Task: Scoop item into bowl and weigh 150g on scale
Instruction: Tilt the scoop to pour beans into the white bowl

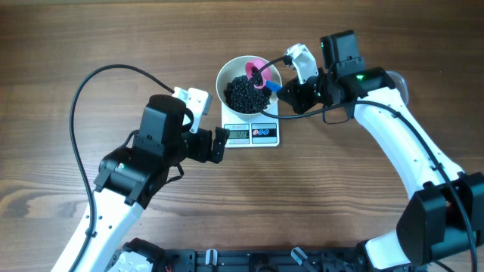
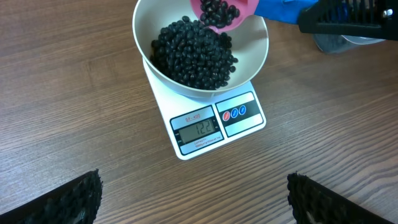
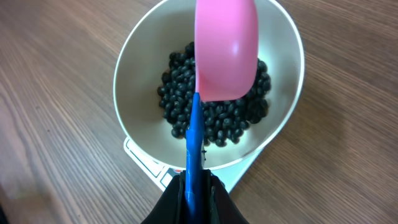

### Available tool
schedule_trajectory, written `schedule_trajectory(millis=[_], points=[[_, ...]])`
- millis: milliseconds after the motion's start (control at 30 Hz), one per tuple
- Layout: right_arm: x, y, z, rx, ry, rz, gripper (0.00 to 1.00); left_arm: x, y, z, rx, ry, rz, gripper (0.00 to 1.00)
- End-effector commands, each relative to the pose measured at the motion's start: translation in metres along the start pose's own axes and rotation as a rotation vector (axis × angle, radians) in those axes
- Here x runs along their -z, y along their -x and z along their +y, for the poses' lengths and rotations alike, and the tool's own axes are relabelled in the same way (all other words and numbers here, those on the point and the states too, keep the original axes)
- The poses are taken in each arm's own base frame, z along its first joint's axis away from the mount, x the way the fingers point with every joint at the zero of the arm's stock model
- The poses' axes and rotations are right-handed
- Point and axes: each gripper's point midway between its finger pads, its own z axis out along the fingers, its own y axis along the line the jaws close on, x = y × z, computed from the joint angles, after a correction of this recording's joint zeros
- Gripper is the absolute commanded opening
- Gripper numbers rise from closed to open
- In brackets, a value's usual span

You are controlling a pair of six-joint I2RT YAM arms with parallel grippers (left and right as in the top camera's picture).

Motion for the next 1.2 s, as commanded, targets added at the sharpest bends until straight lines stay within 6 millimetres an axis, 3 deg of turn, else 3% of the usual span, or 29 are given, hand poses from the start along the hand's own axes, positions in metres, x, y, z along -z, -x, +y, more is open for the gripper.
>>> schedule_trajectory(millis=[0,67,100,167,200,233,267,300,367,400,500,600,633,700,733,800,900,1000,1100,1167], points=[[0.010,0.012,0.020,0.003,0.091,-0.055,0.04,0.000,0.002,0.000,0.003,0.007,-0.003,1.00],[0.009,0.009,-0.006,-0.001,-0.060,-0.032,0.04,0.000,0.002,0.000,0.003,0.007,-0.003,1.00],[0.009,0.008,-0.004,-0.002,-0.049,-0.032,0.04,0.000,0.002,0.001,0.003,0.007,-0.003,1.00],[0.010,0.013,0.025,0.003,0.120,-0.060,0.04,0.000,0.002,0.000,0.003,0.007,-0.003,1.00],[0.010,0.014,0.028,0.005,0.136,-0.065,0.04,0.000,0.002,0.000,0.003,0.007,-0.003,1.00],[0.010,0.015,0.024,0.006,0.111,-0.064,0.04,0.000,0.002,0.000,0.003,0.007,-0.003,1.00],[0.009,0.011,0.001,-0.002,-0.019,-0.042,0.04,0.000,0.002,0.000,0.003,0.007,-0.003,1.00],[0.009,0.008,-0.005,-0.005,-0.058,-0.029,0.04,0.000,0.002,0.001,0.003,0.007,-0.003,1.00],[0.009,0.010,0.022,-0.004,0.101,-0.046,0.04,0.000,0.002,0.000,0.003,0.007,-0.003,1.00],[0.010,0.012,0.026,0.000,0.122,-0.056,0.04,0.000,0.002,0.000,0.003,0.007,-0.003,1.00],[0.009,0.011,0.001,0.000,-0.023,-0.043,0.04,0.000,0.002,0.000,0.003,0.007,-0.003,1.00],[0.011,0.012,0.031,0.057,0.150,-0.059,0.04,0.000,0.002,0.000,0.003,0.007,-0.003,1.00],[0.010,0.014,0.028,0.062,0.135,-0.069,0.04,0.000,0.002,0.000,0.003,0.007,-0.003,1.00],[0.009,0.012,-0.002,0.009,-0.039,-0.046,0.04,0.000,0.002,0.000,0.003,0.007,-0.003,1.00],[0.009,0.010,-0.003,0.003,-0.043,-0.039,0.04,0.000,0.002,0.000,0.003,0.007,-0.003,1.00],[0.010,0.012,0.024,0.080,0.108,-0.059,0.04,0.000,0.002,0.000,0.003,0.007,-0.003,1.00],[0.009,0.014,0.003,0.044,-0.012,-0.054,0.04,0.000,0.002,0.000,0.003,0.007,-0.003,1.00],[0.009,0.012,0.022,0.104,0.099,-0.057,0.04,0.000,0.002,0.000,0.003,0.007,-0.003,1.00],[0.009,0.012,0.002,0.105,-0.018,-0.045,0.04,0.000,0.002,0.000,0.003,0.007,-0.003,1.00],[0.009,0.011,0.009,0.103,0.024,-0.048,0.04,0.000,0.002,0.001,0.003,0.007,-0.003,1.00]])
